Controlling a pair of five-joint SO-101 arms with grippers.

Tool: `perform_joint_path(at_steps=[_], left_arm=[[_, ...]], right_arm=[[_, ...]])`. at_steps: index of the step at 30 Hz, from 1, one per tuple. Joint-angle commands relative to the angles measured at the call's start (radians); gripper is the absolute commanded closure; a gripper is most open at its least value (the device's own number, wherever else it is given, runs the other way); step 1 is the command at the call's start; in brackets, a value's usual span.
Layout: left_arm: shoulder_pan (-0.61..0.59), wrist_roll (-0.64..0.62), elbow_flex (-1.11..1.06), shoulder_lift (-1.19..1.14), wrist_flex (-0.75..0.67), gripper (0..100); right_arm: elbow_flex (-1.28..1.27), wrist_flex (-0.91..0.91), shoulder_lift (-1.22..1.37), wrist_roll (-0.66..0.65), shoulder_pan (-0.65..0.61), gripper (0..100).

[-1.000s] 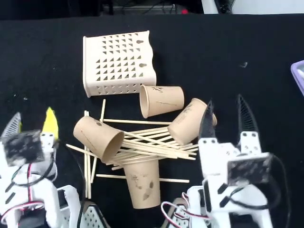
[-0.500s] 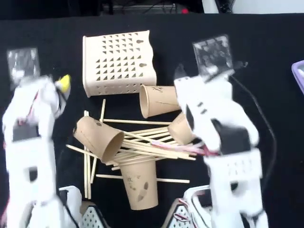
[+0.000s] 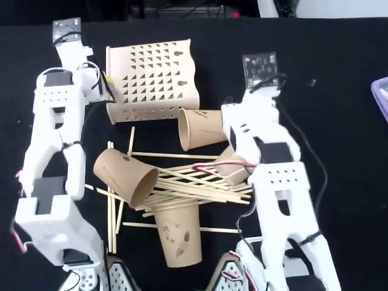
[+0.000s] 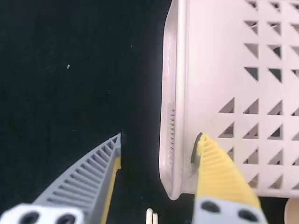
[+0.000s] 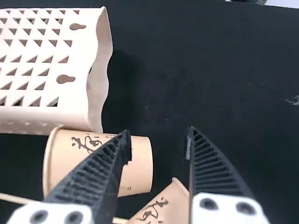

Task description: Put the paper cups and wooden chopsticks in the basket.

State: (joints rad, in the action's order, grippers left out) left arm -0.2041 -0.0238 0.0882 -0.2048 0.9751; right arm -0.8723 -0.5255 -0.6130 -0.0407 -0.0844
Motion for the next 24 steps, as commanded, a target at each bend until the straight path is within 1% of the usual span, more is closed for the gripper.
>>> perform_joint_path(at_steps=[1,6,11,15,19,22,24], left_arm=[[0.002,-0.012,0.081,-0.008,0.017,74],[-0.015,-0.011,0.056,-0.017,0.032,74],[-0.097,-0.009,0.024,-0.012,0.032,74],[-0.142,-0.008,0.008,-0.017,0.031,74],[-0.148,0.06,-0.013,-0.017,0.031,74],[-0.151,0.084,-0.022,-0.018,0.029,74],[-0.168,0.087,-0.035,-0.02,-0.014,74]], right_arm=[[-0.042,0.123,0.005,0.009,0.014,81.1],[-0.051,0.135,0.007,0.009,0.014,81.1],[-0.054,0.135,0.007,0.009,-0.003,81.1],[-0.056,0.133,0.007,0.009,-0.023,81.1],[-0.056,0.133,0.007,0.009,-0.023,81.1],[-0.068,0.133,0.007,0.008,-0.023,81.1],[-0.068,0.133,0.007,0.009,-0.023,81.1]])
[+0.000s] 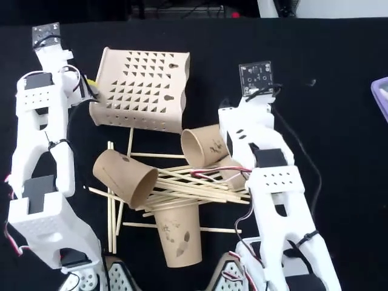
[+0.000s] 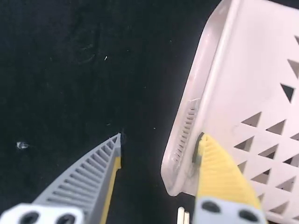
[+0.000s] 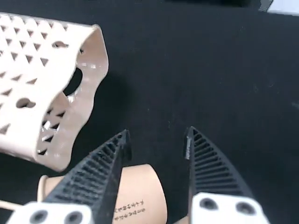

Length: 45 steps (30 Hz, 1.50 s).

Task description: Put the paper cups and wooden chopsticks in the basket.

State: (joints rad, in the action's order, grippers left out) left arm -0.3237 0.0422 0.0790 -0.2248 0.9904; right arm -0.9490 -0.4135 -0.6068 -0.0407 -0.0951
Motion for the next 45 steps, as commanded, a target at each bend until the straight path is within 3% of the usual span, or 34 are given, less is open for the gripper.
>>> perform_joint_path(at_steps=[1,7,28,37,45], left_arm=[[-0.058,0.023,-0.045,0.0,-0.061,74],[-0.071,0.029,-0.166,0.0,-0.203,74],[-0.102,0.025,-0.159,-0.089,-0.23,74],[-0.113,0.021,0.008,0.046,-0.011,74],[-0.145,-0.026,0.266,0.224,0.288,74]], right_arm=[[0.008,0.021,0.001,0.009,-0.012,81.1],[0.008,0.021,0.001,0.009,-0.012,81.1],[0.007,0.021,0.001,0.009,-0.012,81.1],[0.007,0.021,0.001,0.005,-0.012,81.1],[0.007,0.021,0.001,0.005,-0.012,81.1]])
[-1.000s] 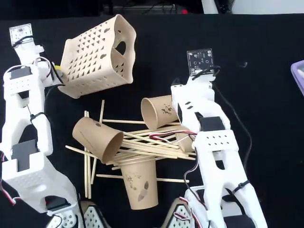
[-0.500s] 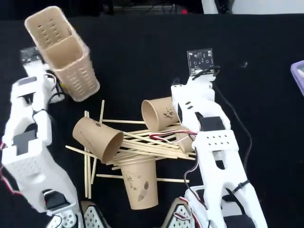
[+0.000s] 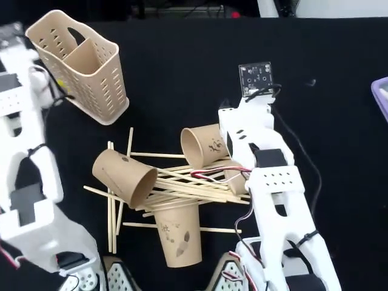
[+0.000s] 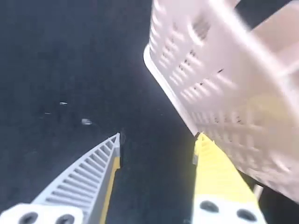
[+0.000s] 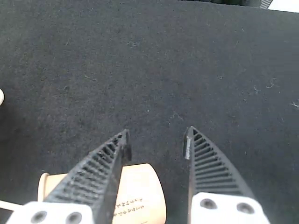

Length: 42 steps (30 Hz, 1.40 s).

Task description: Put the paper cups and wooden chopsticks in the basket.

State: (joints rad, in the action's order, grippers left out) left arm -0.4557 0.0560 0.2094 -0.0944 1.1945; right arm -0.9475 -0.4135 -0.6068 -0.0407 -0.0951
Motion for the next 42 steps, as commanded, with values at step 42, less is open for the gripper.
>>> perform_joint_path(at_steps=[42], left_arm=[[0.444,-0.152,0.151,-0.002,0.038,97]], right_arm=[[-0.01,0.031,0.001,0.008,-0.014,81.2]])
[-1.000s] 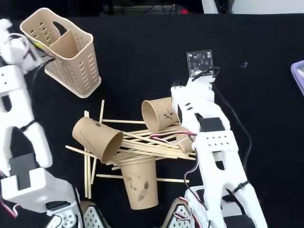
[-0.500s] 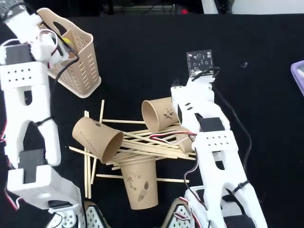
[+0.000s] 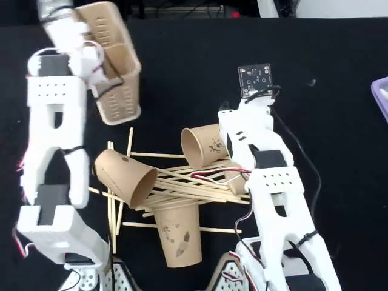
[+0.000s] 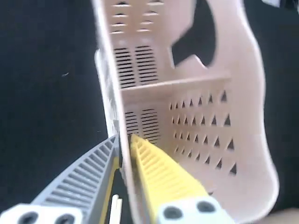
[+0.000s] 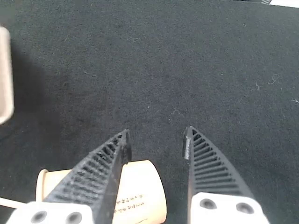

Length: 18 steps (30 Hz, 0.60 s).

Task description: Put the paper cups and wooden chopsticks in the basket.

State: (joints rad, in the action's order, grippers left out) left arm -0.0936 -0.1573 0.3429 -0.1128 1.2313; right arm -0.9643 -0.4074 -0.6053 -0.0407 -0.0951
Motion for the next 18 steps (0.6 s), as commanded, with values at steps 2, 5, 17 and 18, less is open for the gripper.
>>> perform_joint_path(at_steps=[2,5,17,18], left_arm=[[0.119,0.084,0.018,0.018,0.002,97],[0.153,0.155,0.016,0.018,0.002,97],[0.199,0.29,0.018,0.018,0.057,97],[0.213,0.339,0.015,0.018,0.087,97]], right_arm=[[0.007,0.025,-0.001,0.008,-0.014,81.2],[0.007,0.025,-0.001,0.008,-0.014,81.2],[0.012,0.025,-0.002,0.008,-0.012,81.2],[0.015,0.025,-0.008,0.005,-0.008,81.2]])
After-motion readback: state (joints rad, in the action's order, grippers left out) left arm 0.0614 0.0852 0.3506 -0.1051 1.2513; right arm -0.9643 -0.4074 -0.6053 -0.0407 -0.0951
